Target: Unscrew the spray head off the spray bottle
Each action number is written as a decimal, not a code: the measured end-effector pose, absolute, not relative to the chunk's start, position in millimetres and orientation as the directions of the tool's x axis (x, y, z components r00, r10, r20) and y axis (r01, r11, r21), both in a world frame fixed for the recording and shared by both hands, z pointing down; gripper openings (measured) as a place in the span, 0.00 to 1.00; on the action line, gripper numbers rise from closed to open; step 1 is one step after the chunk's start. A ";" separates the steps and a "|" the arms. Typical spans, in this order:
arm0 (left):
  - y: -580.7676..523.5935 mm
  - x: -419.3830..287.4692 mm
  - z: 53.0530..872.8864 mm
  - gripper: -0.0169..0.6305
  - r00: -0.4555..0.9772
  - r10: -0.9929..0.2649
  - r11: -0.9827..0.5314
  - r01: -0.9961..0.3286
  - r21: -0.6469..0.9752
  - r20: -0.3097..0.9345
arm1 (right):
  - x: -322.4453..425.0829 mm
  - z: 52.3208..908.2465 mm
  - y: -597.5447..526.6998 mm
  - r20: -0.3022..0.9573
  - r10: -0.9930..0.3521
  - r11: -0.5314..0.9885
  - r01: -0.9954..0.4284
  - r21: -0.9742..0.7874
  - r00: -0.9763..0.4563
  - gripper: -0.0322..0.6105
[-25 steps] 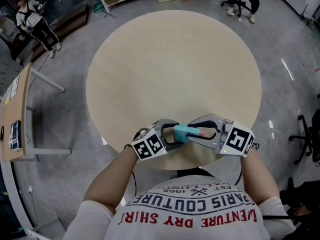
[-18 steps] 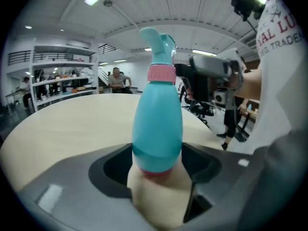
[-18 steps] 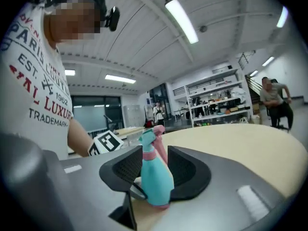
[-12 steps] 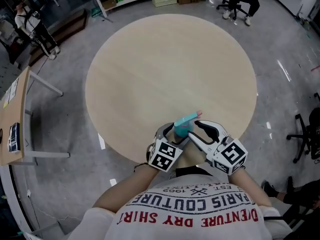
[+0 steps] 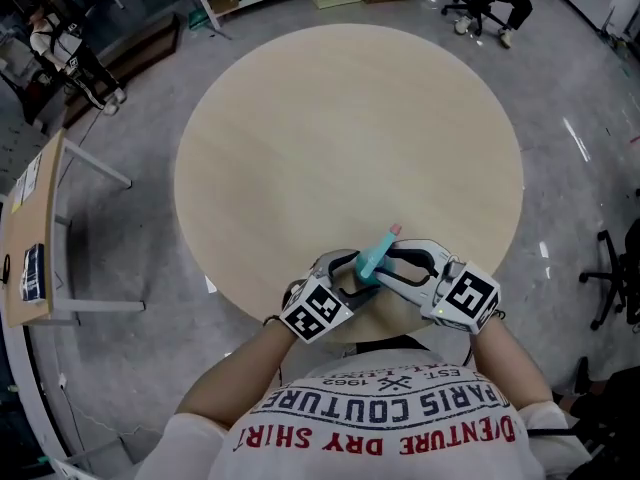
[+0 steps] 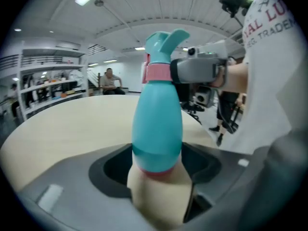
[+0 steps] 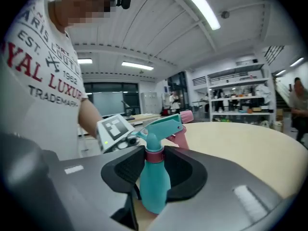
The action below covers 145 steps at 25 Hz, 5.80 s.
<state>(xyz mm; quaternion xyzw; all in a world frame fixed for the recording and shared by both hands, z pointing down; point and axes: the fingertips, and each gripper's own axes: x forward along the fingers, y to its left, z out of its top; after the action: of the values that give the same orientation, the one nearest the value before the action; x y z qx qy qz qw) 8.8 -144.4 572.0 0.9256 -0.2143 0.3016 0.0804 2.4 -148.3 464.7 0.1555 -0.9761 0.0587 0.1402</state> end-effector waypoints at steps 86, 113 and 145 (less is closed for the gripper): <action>-167.0 -25.6 571.2 0.52 0.767 -0.283 -0.926 -0.374 0.043 0.576 | 32.1 591.2 -280.2 0.628 -0.487 0.777 -0.630 -0.006 -0.607 0.26; 19.6 -58.8 331.0 0.03 0.833 -0.474 -0.835 -0.529 0.154 0.286 | -9.9 325.4 11.0 0.242 -0.357 0.890 -0.407 -0.206 -0.902 0.04; 480.2 76.8 320.0 0.03 0.796 -0.515 -0.803 -0.577 0.145 0.317 | 108.0 328.1 479.1 0.219 -0.388 0.889 -0.426 -0.169 -0.895 0.05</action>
<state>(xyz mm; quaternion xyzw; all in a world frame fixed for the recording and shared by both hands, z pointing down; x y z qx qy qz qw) 76.8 480.2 320.0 0.9404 -0.2904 0.1321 0.1181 108.0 479.1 328.1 0.2103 -0.9676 0.1070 0.0901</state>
